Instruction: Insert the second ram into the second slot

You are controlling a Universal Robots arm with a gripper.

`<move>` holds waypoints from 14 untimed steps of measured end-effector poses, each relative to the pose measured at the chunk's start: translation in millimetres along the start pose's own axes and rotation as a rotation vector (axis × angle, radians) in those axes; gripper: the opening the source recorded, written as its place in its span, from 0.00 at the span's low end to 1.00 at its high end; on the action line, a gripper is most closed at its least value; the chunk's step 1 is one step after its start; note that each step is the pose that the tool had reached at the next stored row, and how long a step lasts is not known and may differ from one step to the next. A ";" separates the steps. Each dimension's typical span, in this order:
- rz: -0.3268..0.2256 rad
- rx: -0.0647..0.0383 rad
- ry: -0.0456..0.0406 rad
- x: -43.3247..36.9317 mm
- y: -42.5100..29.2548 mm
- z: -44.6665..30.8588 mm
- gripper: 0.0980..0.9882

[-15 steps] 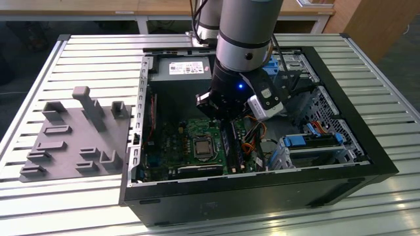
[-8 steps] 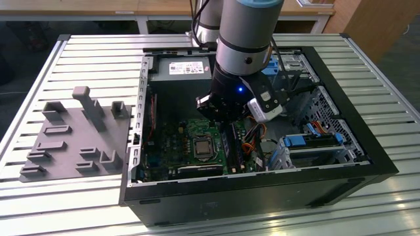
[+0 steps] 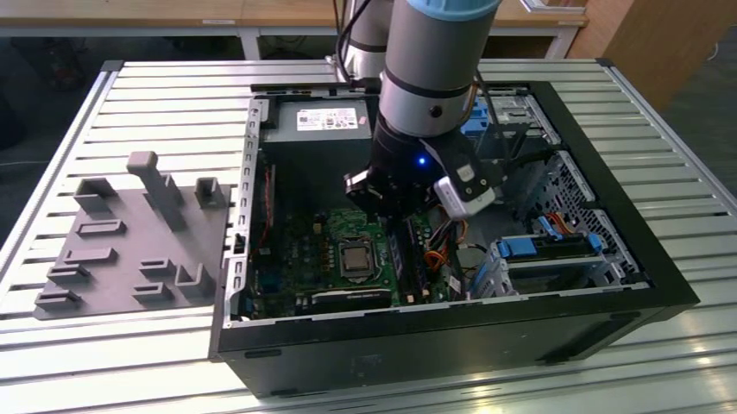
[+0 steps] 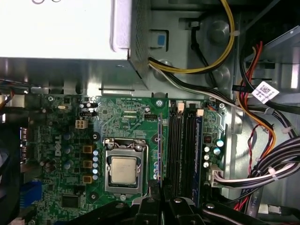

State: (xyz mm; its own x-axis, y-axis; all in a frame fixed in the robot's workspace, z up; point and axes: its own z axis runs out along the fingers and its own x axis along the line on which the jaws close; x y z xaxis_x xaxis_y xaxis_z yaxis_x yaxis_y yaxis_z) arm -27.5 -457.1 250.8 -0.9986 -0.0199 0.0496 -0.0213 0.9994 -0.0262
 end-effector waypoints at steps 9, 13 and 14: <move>0.000 -0.004 0.0021 -1.3 -0.2 6.4 0.04; 0.000 -0.005 0.0031 -2.0 -0.1 9.7 0.04; 0.000 -0.005 0.0031 -2.1 -0.1 10.3 0.04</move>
State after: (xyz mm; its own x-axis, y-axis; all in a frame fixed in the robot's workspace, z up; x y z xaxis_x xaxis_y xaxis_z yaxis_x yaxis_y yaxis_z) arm -25.9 -457.5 240.4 -0.9984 -0.0201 0.0528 -0.0212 0.9995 -0.0215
